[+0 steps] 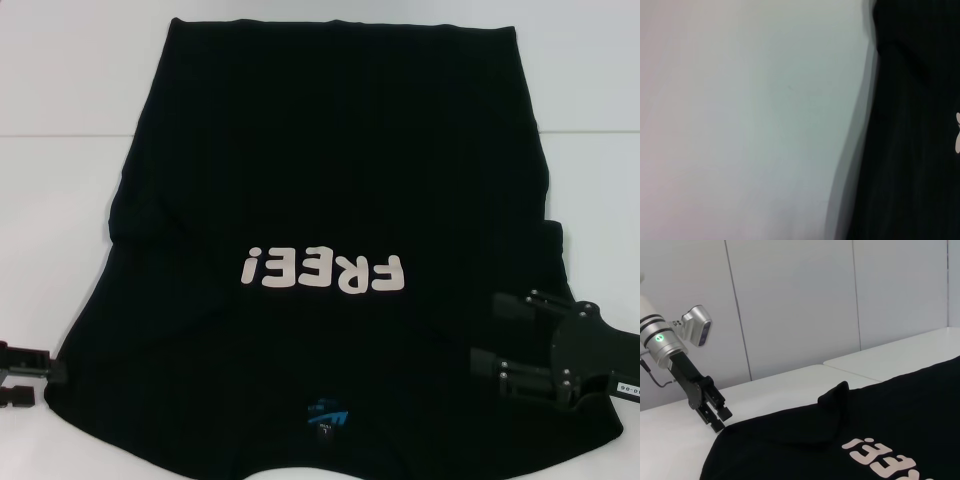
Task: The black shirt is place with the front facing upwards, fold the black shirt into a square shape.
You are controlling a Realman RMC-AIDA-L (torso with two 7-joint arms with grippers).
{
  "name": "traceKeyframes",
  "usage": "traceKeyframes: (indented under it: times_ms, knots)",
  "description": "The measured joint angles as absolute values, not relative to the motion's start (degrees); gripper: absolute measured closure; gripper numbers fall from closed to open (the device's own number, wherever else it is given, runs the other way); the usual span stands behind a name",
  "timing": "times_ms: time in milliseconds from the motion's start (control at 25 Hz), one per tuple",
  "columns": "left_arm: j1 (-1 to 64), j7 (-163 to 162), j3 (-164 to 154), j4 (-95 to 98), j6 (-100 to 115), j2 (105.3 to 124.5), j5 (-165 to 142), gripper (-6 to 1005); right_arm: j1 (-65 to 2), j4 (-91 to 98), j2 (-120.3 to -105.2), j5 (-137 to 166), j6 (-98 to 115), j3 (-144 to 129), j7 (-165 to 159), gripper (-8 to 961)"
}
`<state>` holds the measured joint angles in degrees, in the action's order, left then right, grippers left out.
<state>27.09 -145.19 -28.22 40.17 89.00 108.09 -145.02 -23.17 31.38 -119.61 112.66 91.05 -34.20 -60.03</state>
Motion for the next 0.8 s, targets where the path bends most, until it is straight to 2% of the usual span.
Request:
traceKeyframes:
  times_ms: [800]
  knots:
    - [27.1,-147.5,-28.5,39.9,88.5,108.03,-145.3,359,-23.5,31.8,-119.61,112.6,91.2,-34.6,-60.7,118]
